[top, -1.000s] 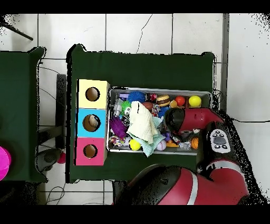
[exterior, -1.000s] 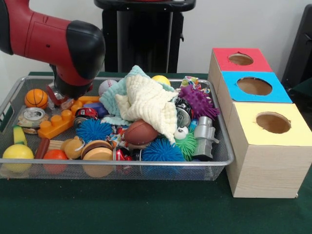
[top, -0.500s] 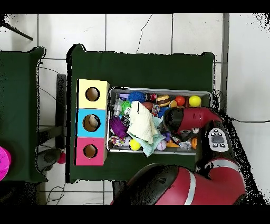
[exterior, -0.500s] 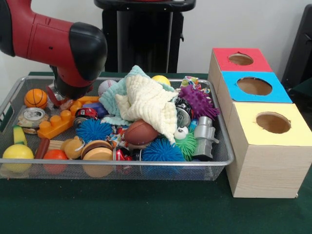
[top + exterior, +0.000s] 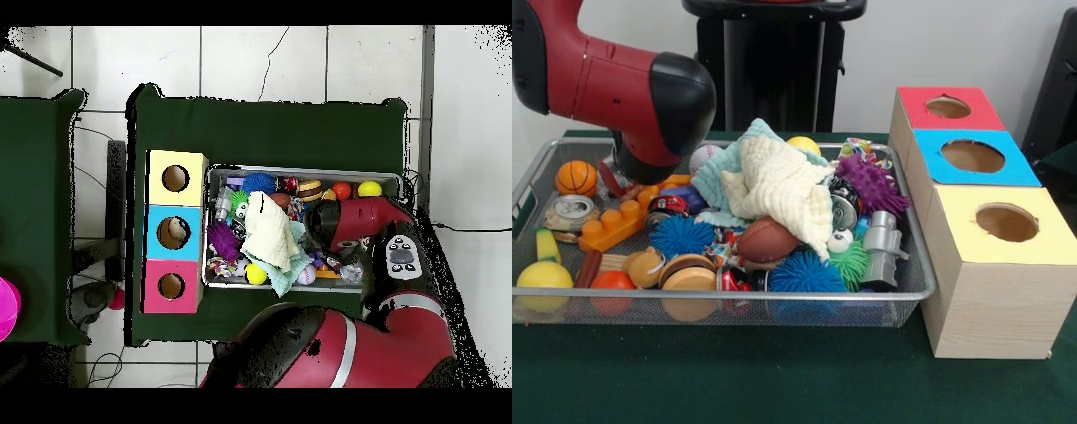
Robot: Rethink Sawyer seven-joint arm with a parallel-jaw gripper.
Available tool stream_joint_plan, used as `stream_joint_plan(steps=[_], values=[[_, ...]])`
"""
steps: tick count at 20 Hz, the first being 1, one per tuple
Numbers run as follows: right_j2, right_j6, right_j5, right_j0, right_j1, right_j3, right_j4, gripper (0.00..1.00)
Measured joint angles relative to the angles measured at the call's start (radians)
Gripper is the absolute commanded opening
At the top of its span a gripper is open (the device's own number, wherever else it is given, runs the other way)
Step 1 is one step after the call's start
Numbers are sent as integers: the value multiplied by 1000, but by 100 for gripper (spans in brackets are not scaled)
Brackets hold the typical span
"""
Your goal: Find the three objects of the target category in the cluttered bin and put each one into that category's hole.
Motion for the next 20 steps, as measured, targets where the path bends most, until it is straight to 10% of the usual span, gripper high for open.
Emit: stream_joint_plan(steps=[6, 7, 20], values=[[0, 0, 11, 15, 9, -18, -32, 100], [0, 0, 11, 17, 9, -20, -41, 0], [1, 0, 10, 19, 8, -22, -48, 0]])
